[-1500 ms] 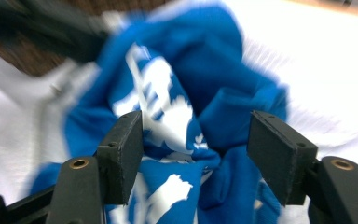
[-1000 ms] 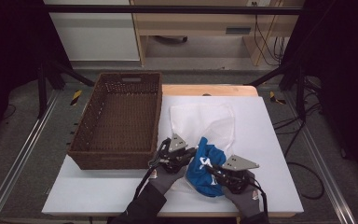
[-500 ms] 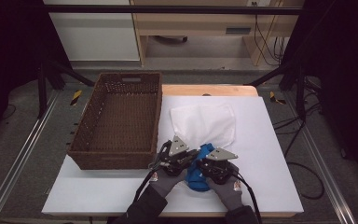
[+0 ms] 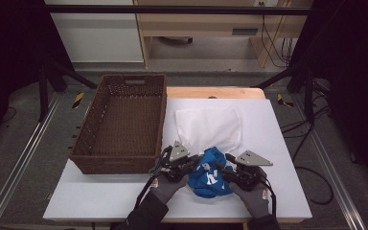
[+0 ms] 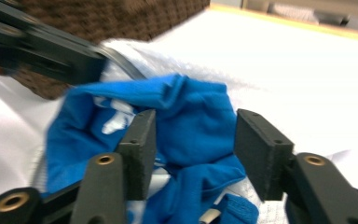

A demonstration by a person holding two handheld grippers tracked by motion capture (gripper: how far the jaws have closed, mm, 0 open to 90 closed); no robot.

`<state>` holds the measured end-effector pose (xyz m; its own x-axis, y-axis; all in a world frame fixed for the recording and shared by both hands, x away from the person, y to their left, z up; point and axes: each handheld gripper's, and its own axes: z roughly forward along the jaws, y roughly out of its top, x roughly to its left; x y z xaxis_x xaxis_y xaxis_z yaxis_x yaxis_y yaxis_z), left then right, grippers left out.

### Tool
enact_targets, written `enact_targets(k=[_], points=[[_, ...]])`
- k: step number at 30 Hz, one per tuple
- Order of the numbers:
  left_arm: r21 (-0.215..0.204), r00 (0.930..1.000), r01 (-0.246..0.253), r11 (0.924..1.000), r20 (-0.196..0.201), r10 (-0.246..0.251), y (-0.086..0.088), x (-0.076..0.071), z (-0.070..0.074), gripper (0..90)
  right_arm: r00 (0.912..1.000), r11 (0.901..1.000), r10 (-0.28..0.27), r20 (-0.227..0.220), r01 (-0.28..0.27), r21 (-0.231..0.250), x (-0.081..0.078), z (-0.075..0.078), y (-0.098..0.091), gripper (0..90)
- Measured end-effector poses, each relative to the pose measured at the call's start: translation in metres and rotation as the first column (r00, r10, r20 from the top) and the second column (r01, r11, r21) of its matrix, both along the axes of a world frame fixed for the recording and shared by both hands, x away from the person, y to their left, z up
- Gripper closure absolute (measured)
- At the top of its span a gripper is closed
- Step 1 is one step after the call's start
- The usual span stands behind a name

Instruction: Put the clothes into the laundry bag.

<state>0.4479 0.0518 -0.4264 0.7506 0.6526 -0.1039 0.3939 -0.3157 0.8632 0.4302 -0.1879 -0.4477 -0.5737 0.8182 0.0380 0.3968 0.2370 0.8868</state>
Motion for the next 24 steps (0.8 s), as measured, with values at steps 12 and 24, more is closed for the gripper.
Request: enact_targets(k=[12,24], points=[[0.006,0.9999,-0.013,0.9999,0.000,0.013,0.003,0.003,0.006,88.5,0.9960,0.9963,0.082,-0.037,-0.083,-0.023,0.013,-0.016,0.012,84.4],[0.028,0.9994,0.002,0.9996,0.035,-0.003,-0.006,0.000,0.022,88.6,0.9763,0.9744,0.214,-0.033,-0.216,-0.064,0.002,-0.013,0.044,84.0]])
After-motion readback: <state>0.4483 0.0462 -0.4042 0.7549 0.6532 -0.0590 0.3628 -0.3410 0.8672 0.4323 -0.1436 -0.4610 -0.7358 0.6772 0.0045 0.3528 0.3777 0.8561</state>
